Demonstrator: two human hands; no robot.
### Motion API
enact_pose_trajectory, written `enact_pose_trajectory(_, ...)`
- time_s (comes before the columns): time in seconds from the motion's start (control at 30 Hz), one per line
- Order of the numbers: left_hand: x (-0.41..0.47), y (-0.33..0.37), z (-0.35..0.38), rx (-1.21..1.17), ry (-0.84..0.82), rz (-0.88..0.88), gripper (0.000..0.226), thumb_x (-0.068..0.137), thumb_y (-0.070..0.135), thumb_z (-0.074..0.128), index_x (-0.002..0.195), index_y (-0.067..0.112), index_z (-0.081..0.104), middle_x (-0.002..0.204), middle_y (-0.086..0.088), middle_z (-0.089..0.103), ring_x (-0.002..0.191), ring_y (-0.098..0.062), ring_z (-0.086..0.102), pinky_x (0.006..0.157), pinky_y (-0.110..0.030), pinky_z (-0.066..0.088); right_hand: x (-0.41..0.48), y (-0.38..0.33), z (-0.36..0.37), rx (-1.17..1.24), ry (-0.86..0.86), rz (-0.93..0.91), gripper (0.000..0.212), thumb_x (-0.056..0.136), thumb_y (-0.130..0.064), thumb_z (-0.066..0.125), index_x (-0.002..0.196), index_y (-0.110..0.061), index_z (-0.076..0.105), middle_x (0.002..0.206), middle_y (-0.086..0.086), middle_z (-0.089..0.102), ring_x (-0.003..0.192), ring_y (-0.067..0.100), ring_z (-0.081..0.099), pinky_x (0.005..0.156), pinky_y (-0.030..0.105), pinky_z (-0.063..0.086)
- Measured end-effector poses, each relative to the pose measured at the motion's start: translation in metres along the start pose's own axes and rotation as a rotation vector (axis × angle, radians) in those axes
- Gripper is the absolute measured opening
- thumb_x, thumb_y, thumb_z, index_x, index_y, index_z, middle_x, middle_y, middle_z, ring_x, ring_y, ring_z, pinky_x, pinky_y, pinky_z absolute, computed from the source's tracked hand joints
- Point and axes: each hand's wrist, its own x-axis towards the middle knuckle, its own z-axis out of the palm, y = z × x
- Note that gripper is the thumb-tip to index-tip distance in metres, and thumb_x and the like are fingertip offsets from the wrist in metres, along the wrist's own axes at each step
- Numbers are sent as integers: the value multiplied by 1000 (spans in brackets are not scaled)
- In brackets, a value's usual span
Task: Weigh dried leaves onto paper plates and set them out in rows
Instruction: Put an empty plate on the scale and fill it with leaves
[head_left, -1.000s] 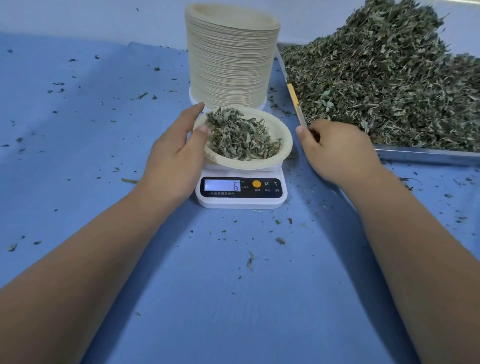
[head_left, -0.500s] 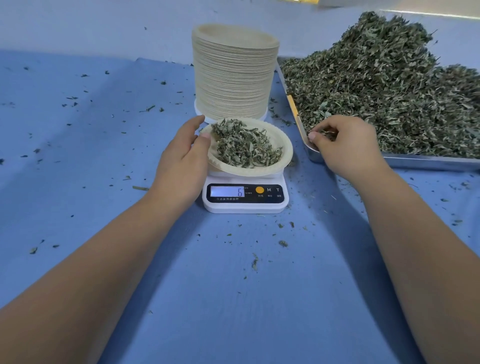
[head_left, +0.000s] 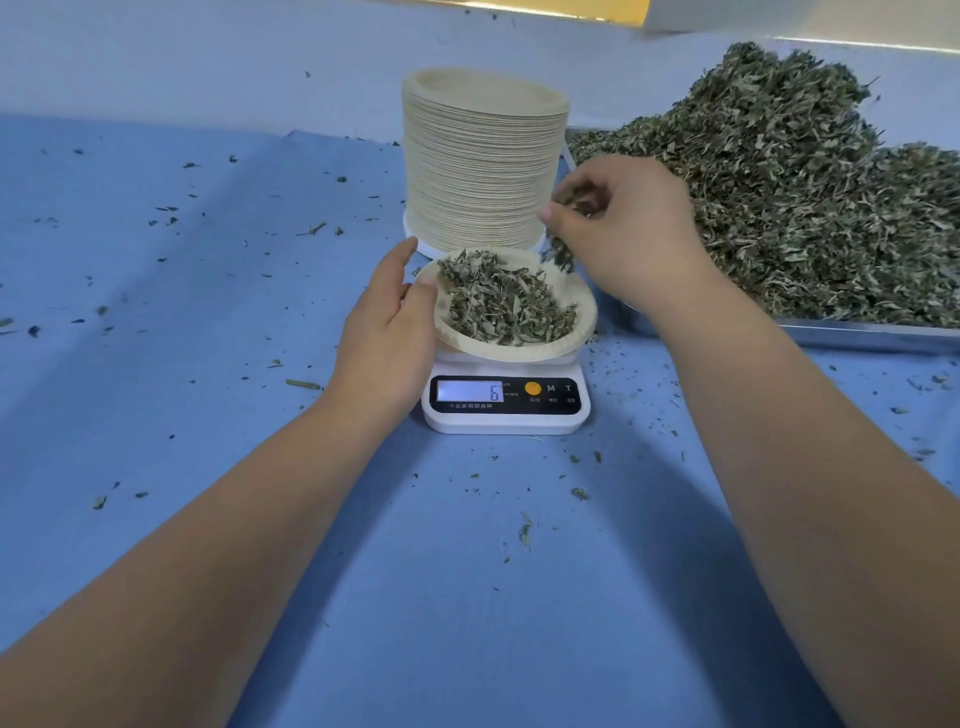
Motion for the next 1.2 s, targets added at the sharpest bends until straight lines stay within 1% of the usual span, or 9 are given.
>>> enact_pose_trajectory(0.1, 0, 1, -3, -14, 5, -19, 52, 102, 35, 40, 154, 36, 42, 72, 62, 44, 75, 39, 43, 78, -15, 40, -5, -3, 8, -81, -114, -15, 23, 92, -45, 70, 103, -25, 71, 88, -11, 68, 79, 1, 62, 67, 10, 43)
enact_pose_trajectory(0.2, 1, 0, -4, -24, 12, -17, 50, 103, 34, 39, 153, 34, 44, 76, 59, 48, 77, 39, 43, 80, -17, 38, -11, 5, 5, -72, -82, 2, 16, 93, -43, 67, 94, -28, 71, 82, -15, 67, 76, -3, 60, 67, 16, 42)
enact_pose_trajectory(0.3, 2, 0, -3, -39, 2, -9, 51, 103, 38, 39, 153, 39, 43, 106, 48, 47, 97, 34, 42, 95, -19, 34, -20, 24, -4, -103, -22, 63, 14, 94, -38, 63, 88, -27, 70, 75, -18, 62, 71, 3, 59, 66, 23, 44)
enact_pose_trajectory(0.4, 1, 0, -3, -44, -10, -12, 49, 104, 37, 39, 153, 41, 42, 136, 29, 46, 123, 9, 41, 102, -22, 27, -34, 48, -10, -246, -32, 132, 22, 96, -38, 58, 97, -20, 70, 84, -2, 68, 81, 25, 62, 75, 36, 52)
enact_pose_trajectory(0.5, 2, 0, -2, -49, -8, -21, 49, 105, 36, 40, 154, 40, 42, 149, 19, 45, 129, 5, 37, 105, -24, 25, -44, 64, -11, -347, -113, 231, 31, 99, -47, 50, 98, -20, 66, 86, 6, 66, 83, 32, 58, 76, 40, 51)
enact_pose_trajectory(0.63, 3, -1, -5, -73, -5, -21, 53, 100, 40, 40, 153, 38, 44, 153, 17, 46, 131, 3, 39, 108, -26, 28, -48, 69, -9, -471, -242, 286, 55, 104, -56, 29, 81, -14, 56, 76, 10, 58, 74, 34, 54, 69, 39, 45)
enact_pose_trajectory(0.87, -1, 0, -5, -74, -26, -29, 49, 104, 35, 41, 153, 37, 44, 156, 16, 45, 138, 0, 40, 116, -31, 31, -49, 68, -7, -438, -198, 207, 59, 106, -49, 33, 63, -11, 47, 60, 12, 52, 61, 34, 53, 56, 34, 37)
enact_pose_trajectory(1.03, -1, 5, -9, -93, -18, -64, 48, 104, 35, 42, 152, 38, 45, 155, 17, 45, 141, -2, 42, 120, -35, 31, -50, 64, -6, -438, -134, 190, 52, 105, -47, 36, 71, -11, 51, 64, 7, 53, 68, 35, 52, 68, 40, 43)
enact_pose_trajectory(1.2, -5, 8, -9, -108, -43, -84, 50, 103, 42, 44, 152, 40, 44, 146, 18, 48, 126, 5, 48, 112, -30, 34, -49, 45, -10, -298, 96, -53, 39, 102, -33, 42, 79, -10, 64, 55, -3, 44, 63, 30, 45, 76, 37, 41)
